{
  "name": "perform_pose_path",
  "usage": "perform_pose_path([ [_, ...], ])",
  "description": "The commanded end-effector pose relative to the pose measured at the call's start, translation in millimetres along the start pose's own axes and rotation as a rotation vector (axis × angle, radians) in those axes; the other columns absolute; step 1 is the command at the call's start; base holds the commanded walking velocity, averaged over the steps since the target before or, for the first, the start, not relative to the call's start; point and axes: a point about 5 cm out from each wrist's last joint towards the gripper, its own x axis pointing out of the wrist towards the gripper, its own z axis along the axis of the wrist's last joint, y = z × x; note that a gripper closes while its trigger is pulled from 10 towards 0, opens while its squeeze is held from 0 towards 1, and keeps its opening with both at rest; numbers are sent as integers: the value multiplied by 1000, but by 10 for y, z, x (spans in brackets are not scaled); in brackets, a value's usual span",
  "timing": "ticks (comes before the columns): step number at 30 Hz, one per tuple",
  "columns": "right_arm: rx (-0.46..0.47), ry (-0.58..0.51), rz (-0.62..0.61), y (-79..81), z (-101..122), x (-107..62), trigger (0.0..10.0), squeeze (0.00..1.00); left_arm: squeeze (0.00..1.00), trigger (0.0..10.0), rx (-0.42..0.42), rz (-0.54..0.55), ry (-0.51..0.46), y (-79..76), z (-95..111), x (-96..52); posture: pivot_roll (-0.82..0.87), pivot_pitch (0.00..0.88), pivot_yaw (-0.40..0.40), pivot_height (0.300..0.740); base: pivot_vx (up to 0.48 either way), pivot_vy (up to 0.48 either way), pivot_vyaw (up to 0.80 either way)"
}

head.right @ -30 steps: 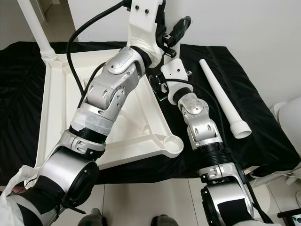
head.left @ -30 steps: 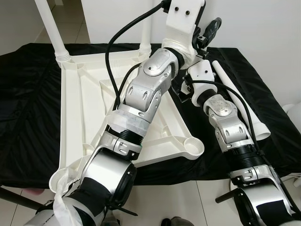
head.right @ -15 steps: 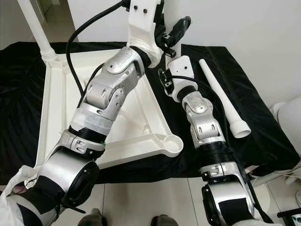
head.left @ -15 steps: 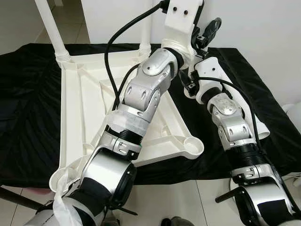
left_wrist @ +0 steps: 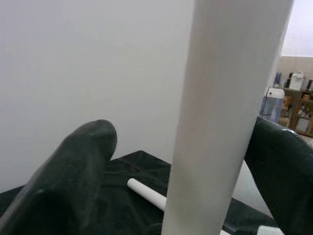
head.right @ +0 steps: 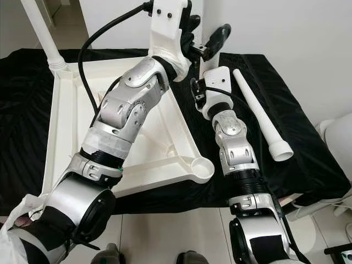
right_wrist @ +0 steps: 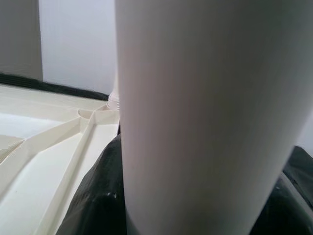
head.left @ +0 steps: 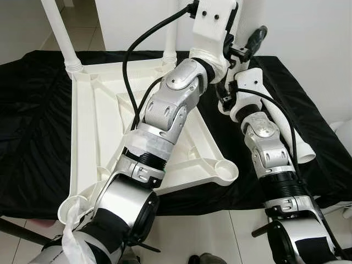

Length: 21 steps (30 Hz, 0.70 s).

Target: Building children table

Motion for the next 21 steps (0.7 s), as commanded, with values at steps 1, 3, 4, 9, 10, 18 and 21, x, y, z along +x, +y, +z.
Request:
perform_pose_path([
  [1,30,-2,-38,-51,1,-25,10000,0,1000,10000,-32,-26,-7,-74,-10,-7,45,0,-43,740,0,0,0],
  [3,73,2,-70,-71,-18,-44,10000,0,0,10000,-42,-21,-6,-58,-13,-16,45,0,-43,740,0,0,0],
  [4,73,2,-70,-71,-18,-44,10000,0,0,10000,-42,-21,-6,-58,-13,-16,45,0,-43,740,0,0,0],
  [9,165,21,-178,-151,-115,-171,10000,0,0,10000,-79,17,-3,66,-47,-88,44,0,-41,740,0,0,0],
  [10,165,21,-178,-151,-115,-171,10000,0,0,10000,-79,17,-3,66,-47,-88,44,0,-41,740,0,0,0],
  [18,234,60,-343,-294,-279,-411,10000,0,0,10000,-44,94,29,330,-182,-305,38,0,-38,740,0,0,0],
  [21,238,72,-350,-297,-302,-455,10000,0,0,10000,-19,107,59,377,-243,-355,36,0,-37,740,0,0,0],
])
